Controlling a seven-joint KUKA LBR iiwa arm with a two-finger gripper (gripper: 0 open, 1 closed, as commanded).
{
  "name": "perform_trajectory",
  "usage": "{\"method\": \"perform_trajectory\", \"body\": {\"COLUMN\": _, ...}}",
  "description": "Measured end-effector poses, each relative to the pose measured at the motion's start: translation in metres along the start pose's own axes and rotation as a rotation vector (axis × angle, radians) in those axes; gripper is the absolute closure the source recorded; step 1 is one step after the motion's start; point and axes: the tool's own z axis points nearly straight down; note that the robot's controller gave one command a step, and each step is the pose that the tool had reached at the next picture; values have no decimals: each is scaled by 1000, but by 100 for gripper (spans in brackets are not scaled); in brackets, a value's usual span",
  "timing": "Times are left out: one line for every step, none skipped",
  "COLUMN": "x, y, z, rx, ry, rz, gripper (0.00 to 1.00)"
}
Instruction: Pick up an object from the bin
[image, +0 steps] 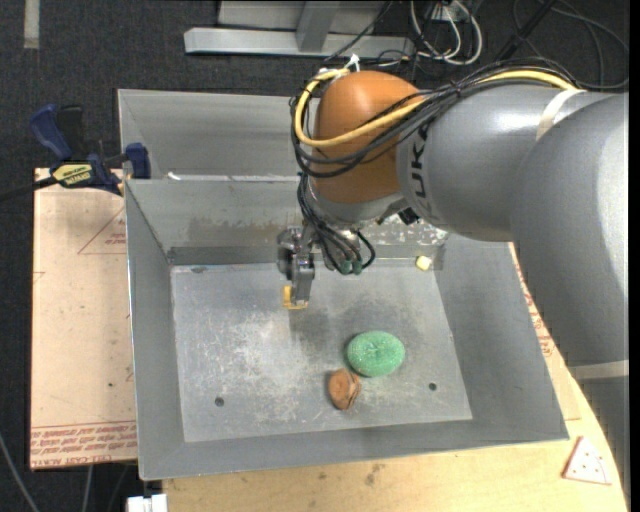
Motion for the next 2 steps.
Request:
{"method": "perform_trajectory", "body": {"x": 0, "y": 0, "z": -1, "rx": 0, "ry": 2, "rz": 0, "gripper": 100}}
{"method": "perform_trajectory", "body": {"x": -4, "y": 0, "z": -44, "rx": 0, "ry": -4, "rz": -65, "gripper": 100}}
